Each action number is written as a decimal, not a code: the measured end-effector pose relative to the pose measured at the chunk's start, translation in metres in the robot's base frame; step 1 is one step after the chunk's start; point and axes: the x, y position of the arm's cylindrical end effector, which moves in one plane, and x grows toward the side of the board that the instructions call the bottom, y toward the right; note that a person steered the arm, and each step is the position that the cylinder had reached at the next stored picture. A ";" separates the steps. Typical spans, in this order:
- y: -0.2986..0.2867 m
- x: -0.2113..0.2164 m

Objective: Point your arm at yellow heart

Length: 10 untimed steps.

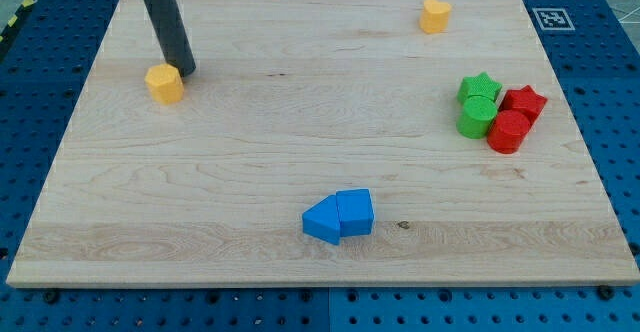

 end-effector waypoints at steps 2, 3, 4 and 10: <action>-0.003 0.052; 0.012 0.030; 0.018 -0.008; 0.174 -0.170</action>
